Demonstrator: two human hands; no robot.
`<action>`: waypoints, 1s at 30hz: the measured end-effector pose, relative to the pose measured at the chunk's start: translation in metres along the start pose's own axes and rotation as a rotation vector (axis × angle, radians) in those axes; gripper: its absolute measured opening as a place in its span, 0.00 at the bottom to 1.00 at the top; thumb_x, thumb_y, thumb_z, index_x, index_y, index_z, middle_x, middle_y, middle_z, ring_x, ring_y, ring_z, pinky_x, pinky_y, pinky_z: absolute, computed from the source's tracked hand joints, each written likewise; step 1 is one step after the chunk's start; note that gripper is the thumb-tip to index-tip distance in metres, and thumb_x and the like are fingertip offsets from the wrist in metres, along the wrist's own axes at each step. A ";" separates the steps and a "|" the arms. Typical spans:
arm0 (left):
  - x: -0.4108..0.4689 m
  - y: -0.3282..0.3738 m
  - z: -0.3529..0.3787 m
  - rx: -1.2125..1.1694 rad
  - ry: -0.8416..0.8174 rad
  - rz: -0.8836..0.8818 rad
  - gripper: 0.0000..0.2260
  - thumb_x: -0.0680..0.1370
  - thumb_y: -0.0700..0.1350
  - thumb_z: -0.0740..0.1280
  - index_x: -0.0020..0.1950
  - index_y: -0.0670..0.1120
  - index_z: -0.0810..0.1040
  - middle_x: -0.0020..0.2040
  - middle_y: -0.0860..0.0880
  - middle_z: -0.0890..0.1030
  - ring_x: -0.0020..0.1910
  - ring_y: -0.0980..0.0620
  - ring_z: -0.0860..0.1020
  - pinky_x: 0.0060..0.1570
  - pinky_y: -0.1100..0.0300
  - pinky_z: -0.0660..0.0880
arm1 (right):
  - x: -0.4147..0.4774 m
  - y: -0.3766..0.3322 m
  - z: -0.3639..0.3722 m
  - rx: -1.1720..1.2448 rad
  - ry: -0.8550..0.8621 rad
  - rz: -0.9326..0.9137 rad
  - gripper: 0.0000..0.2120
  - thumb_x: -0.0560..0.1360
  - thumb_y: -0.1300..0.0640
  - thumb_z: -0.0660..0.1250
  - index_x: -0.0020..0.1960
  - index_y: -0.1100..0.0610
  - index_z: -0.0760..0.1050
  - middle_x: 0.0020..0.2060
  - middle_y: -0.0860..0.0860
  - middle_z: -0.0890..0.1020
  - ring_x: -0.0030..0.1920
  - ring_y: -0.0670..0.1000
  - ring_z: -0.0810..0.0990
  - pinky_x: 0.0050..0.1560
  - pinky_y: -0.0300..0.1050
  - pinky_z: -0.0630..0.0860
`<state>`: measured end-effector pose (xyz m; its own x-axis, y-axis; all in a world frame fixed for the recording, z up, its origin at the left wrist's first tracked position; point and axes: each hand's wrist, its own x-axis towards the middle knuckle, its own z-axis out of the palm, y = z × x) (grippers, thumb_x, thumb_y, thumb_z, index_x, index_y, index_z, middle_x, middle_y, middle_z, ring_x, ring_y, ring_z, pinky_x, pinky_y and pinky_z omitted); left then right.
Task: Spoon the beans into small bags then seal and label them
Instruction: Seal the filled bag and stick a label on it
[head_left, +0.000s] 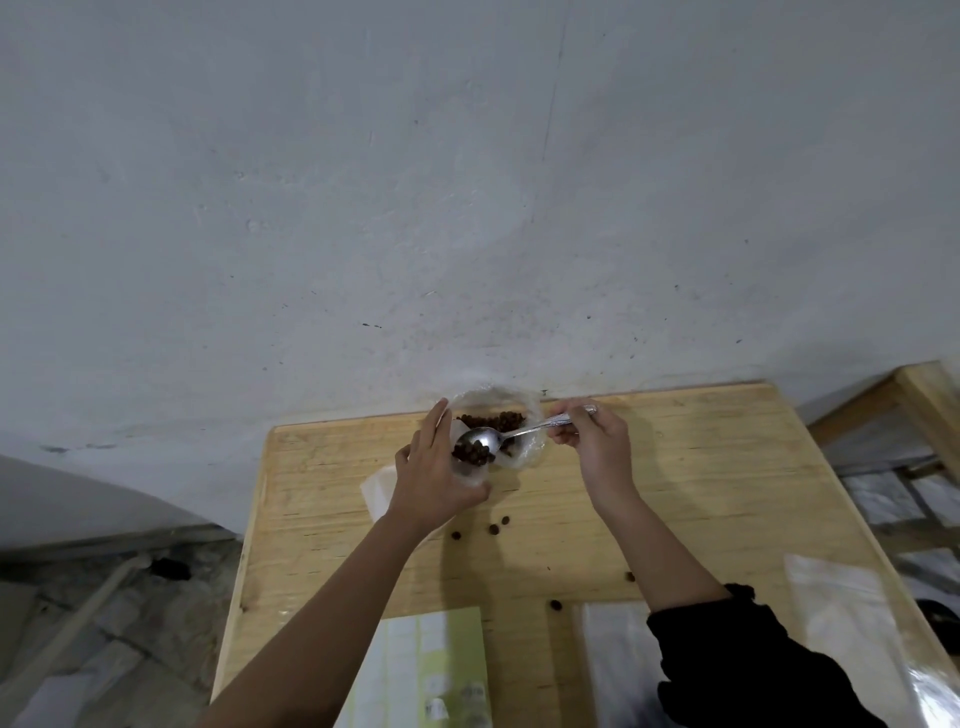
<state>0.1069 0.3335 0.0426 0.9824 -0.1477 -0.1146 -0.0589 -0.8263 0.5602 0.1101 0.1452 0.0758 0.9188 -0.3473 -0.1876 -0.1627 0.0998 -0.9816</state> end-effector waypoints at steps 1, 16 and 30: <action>0.000 -0.001 0.000 0.007 -0.003 0.005 0.46 0.67 0.55 0.72 0.76 0.46 0.50 0.77 0.54 0.49 0.73 0.52 0.58 0.68 0.50 0.57 | -0.001 0.001 0.000 -0.017 0.013 -0.033 0.12 0.79 0.64 0.59 0.42 0.62 0.79 0.34 0.54 0.80 0.30 0.46 0.78 0.35 0.36 0.77; -0.008 0.001 -0.001 -0.026 0.003 0.062 0.45 0.64 0.59 0.66 0.76 0.46 0.52 0.77 0.55 0.50 0.72 0.54 0.59 0.65 0.51 0.59 | -0.006 0.028 0.013 -0.150 0.114 0.003 0.09 0.80 0.61 0.58 0.49 0.59 0.78 0.39 0.49 0.80 0.42 0.47 0.80 0.50 0.40 0.78; -0.005 -0.002 0.000 -0.027 -0.035 0.021 0.50 0.61 0.68 0.60 0.77 0.45 0.49 0.77 0.54 0.48 0.73 0.52 0.58 0.67 0.49 0.59 | 0.010 0.010 0.004 0.128 0.293 0.179 0.13 0.79 0.62 0.59 0.38 0.59 0.78 0.39 0.55 0.80 0.36 0.50 0.79 0.37 0.35 0.77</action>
<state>0.1021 0.3357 0.0417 0.9741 -0.1843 -0.1313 -0.0741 -0.8080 0.5846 0.1194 0.1464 0.0639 0.7349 -0.5641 -0.3764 -0.2481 0.2929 -0.9234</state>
